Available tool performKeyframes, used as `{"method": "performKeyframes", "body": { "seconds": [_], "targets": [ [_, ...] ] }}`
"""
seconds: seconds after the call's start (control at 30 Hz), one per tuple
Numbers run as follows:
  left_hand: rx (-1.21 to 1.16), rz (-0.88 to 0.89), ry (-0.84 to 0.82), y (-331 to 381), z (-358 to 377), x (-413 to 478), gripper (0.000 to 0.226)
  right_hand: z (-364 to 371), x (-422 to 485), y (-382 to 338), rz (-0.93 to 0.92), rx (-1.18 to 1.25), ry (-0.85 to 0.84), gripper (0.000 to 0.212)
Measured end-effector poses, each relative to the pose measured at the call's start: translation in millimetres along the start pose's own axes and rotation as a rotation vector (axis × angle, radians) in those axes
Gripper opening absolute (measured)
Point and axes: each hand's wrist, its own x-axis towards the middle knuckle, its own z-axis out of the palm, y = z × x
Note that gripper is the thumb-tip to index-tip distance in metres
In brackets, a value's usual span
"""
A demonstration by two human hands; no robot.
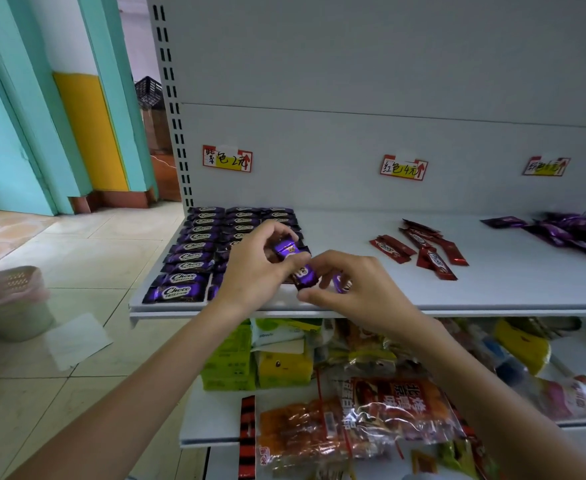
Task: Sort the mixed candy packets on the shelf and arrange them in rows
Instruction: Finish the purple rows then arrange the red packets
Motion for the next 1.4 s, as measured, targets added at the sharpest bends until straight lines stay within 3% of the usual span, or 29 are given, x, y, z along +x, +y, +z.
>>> {"method": "performKeyframes", "body": {
  "seconds": [0.17,0.33,0.5,0.67,0.8,0.9,1.1,1.23,1.33,1.4],
  "targets": [
    [-0.112,-0.024,-0.017,3.0,-4.1,-4.1,0.01,-5.1,4.8,1.2,0.122,0.294,0.039,0.003],
    [-0.038,-0.009,-0.132,-2.0,-16.4,-3.8,0.003,-12.2,6.2,2.2,0.216,0.482,0.064,0.009],
    [0.292,0.204,0.039,-5.7,-12.0,-5.2,0.009,-8.5,10.7,2.1,0.213,0.394,0.139,0.008],
    [0.152,0.154,-0.074,-3.8,-4.6,-11.2,0.017,0.2,9.6,-2.7,0.036,0.063,0.262,0.006],
    [0.24,0.221,-0.076,-5.8,-6.9,-11.5,0.02,-0.9,8.2,-8.8,0.096,0.304,0.227,0.008],
    [0.181,0.17,-0.11,-5.9,-11.8,-10.2,0.012,-5.3,7.6,-7.5,0.178,0.446,0.184,0.009],
    [0.355,0.198,-0.177,-15.5,-10.3,-10.3,0.006,2.8,4.5,8.2,0.25,-0.101,0.084,0.016],
    [0.578,0.307,-0.185,-22.7,-8.2,-12.9,0.013,5.6,2.7,15.1,0.188,-0.227,0.076,0.015],
    [0.62,0.367,-0.173,-26.1,-8.5,-13.7,0.016,-3.6,2.2,22.6,0.182,-0.203,0.129,0.005],
    [0.636,0.384,-0.17,-27.5,-8.5,-14.0,0.026,-12.0,-0.2,29.7,0.23,-0.185,0.102,0.012]
  ]
}}
